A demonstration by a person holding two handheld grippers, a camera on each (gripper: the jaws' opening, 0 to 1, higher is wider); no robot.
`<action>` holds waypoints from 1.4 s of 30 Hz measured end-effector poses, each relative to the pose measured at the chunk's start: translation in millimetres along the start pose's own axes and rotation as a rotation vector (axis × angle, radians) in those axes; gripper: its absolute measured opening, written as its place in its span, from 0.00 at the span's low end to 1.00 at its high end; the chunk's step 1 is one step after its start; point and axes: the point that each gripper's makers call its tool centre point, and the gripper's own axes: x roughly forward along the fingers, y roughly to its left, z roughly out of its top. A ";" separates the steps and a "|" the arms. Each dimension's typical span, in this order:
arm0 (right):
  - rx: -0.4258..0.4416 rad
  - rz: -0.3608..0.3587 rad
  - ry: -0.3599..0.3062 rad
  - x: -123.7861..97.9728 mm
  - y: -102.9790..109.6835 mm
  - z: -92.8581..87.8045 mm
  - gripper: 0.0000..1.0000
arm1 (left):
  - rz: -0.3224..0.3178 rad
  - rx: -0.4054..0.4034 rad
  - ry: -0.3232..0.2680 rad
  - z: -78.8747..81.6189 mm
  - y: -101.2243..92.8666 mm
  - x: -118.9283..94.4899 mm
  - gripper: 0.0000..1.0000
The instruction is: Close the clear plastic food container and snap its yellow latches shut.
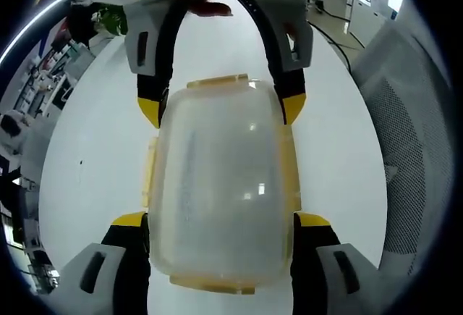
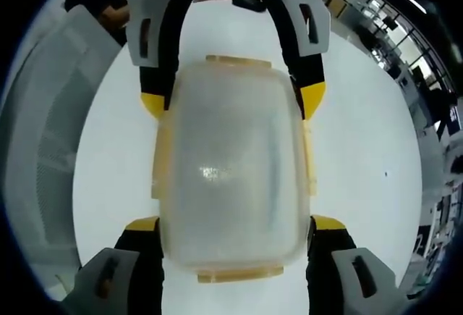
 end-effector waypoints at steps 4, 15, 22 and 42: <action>-0.003 -0.006 0.002 0.7 -0.4 -0.6 0.82 | 0.002 0.000 0.001 0.0 0.2 -0.1 0.80; -0.048 -0.051 -0.008 0.5 2.2 -1.1 0.83 | 0.017 0.001 -0.013 0.5 -4.7 -2.9 0.82; -0.012 -0.114 -0.055 -8.1 -3.0 3.7 0.83 | 0.050 0.006 -0.039 2.8 -5.6 -8.1 0.90; 0.230 -0.268 -0.245 -46.4 9.9 5.3 0.83 | 0.151 -0.116 -0.166 7.7 -17.8 -36.3 0.93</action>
